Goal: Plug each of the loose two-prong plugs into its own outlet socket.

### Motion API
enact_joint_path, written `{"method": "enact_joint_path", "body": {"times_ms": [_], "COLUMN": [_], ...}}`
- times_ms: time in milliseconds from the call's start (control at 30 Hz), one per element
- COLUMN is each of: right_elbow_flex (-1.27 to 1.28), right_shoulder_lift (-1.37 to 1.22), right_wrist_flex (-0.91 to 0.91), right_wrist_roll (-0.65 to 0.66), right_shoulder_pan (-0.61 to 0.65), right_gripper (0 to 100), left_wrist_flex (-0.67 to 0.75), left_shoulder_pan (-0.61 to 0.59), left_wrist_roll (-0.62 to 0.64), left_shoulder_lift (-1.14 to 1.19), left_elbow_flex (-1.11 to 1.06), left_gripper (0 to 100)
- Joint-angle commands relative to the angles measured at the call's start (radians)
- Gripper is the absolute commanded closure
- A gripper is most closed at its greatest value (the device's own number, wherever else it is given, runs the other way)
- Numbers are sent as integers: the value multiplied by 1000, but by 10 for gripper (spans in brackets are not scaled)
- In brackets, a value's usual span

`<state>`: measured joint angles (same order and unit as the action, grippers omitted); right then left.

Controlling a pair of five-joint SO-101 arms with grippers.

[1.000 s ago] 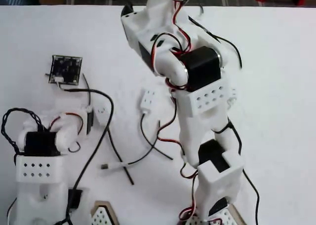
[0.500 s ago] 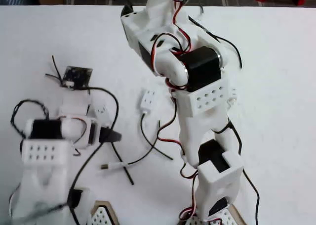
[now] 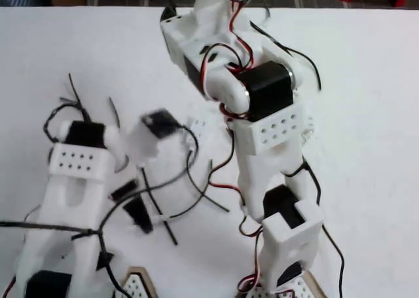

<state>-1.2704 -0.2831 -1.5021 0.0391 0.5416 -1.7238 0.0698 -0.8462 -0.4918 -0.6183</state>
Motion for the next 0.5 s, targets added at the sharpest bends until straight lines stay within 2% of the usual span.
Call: {"method": "enact_joint_path", "body": {"times_ms": [0,133,233,467], "right_elbow_flex": [-12,-12,-12,-12], "right_shoulder_lift": [53,53,53,53], "right_wrist_flex": [-5,-5,-5,-5], "right_wrist_roll": [-3,-3,-3,-2], "right_shoulder_pan": [-4,-4,-4,-4], "right_gripper": [817,817,817,817], "left_wrist_flex": [68,221,287,413], "left_shoulder_pan": [79,179,232,222], "left_wrist_roll": [-80,-77,-80,-77], "left_shoulder_lift": [2,2,2,2], "left_elbow_flex": [-83,-216,-267,-374], "left_gripper": [647,729,748,748]}}
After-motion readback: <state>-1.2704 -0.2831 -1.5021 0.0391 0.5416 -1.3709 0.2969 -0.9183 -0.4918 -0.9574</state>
